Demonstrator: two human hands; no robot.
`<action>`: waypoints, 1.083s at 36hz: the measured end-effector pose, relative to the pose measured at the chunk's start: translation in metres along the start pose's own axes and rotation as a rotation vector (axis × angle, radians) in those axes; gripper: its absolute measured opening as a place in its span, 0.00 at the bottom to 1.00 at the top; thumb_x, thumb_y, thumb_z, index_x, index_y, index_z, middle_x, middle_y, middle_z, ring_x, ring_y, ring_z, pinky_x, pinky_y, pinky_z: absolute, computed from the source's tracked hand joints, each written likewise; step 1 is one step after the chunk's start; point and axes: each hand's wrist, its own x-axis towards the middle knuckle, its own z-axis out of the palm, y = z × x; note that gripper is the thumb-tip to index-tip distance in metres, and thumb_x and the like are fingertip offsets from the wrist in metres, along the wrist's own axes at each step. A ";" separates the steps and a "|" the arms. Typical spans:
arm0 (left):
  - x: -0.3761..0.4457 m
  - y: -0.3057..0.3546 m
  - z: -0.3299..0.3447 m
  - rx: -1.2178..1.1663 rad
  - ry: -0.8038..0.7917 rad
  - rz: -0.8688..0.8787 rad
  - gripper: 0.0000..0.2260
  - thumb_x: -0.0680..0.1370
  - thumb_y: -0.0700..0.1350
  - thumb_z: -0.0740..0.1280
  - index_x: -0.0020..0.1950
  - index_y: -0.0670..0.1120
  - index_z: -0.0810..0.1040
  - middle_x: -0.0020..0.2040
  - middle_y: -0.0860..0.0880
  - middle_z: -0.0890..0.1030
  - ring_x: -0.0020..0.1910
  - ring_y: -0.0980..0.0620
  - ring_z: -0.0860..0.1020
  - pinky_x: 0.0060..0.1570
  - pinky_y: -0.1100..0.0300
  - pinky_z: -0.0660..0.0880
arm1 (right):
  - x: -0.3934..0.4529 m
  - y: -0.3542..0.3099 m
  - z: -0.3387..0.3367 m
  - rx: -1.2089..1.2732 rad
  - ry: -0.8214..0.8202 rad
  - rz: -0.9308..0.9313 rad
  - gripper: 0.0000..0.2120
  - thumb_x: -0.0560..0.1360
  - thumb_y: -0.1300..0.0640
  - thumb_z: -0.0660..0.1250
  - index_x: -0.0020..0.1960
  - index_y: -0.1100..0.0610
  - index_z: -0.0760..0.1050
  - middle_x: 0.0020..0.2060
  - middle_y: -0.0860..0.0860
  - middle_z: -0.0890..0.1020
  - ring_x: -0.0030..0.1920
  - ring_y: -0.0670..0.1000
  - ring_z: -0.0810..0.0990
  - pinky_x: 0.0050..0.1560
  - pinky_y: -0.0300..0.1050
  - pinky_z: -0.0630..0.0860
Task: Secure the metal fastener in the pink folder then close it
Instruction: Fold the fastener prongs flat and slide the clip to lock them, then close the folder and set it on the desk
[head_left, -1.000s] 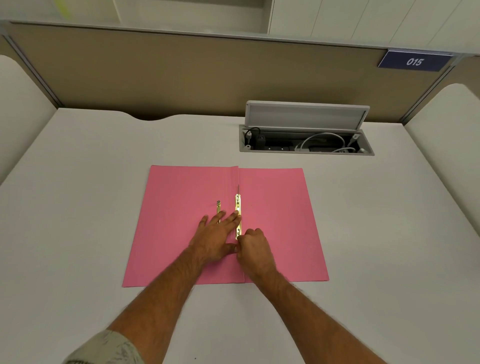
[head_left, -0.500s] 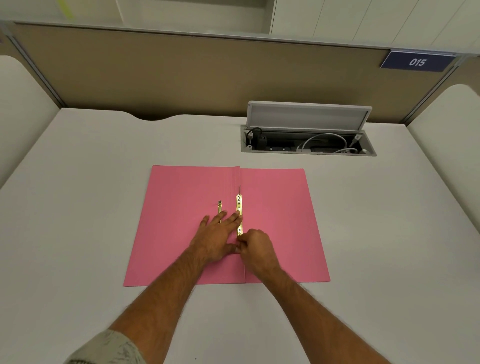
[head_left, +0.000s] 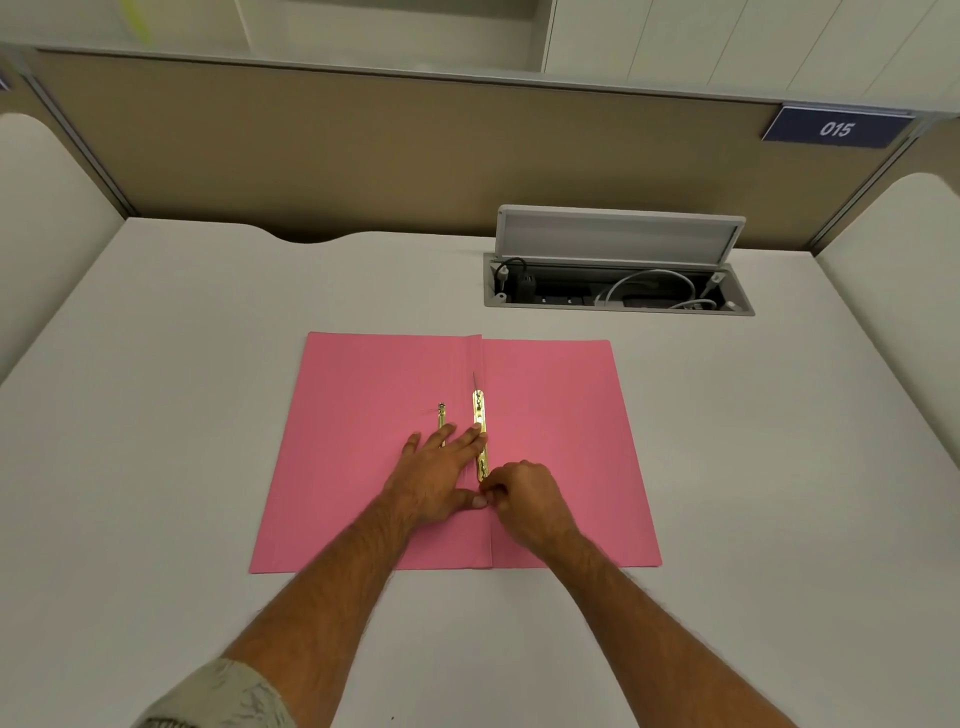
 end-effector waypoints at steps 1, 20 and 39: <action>0.000 0.000 0.000 -0.001 0.001 0.000 0.42 0.76 0.66 0.65 0.83 0.55 0.47 0.83 0.57 0.46 0.82 0.49 0.46 0.78 0.37 0.45 | -0.001 0.000 0.001 0.021 0.018 0.014 0.10 0.76 0.63 0.66 0.53 0.59 0.85 0.47 0.54 0.88 0.46 0.54 0.83 0.53 0.48 0.79; -0.005 -0.006 -0.007 -0.153 0.055 -0.034 0.41 0.75 0.56 0.72 0.82 0.54 0.54 0.83 0.55 0.51 0.82 0.51 0.50 0.79 0.40 0.46 | -0.004 0.020 -0.003 0.159 -0.102 0.069 0.39 0.69 0.53 0.77 0.76 0.53 0.65 0.57 0.53 0.76 0.56 0.50 0.72 0.57 0.40 0.71; -0.066 -0.067 -0.012 -0.273 0.369 -0.985 0.38 0.77 0.63 0.64 0.79 0.44 0.57 0.77 0.35 0.59 0.73 0.32 0.62 0.67 0.33 0.66 | 0.012 0.019 -0.001 -0.141 -0.078 -0.011 0.39 0.71 0.45 0.75 0.77 0.50 0.63 0.65 0.52 0.72 0.63 0.54 0.67 0.64 0.51 0.70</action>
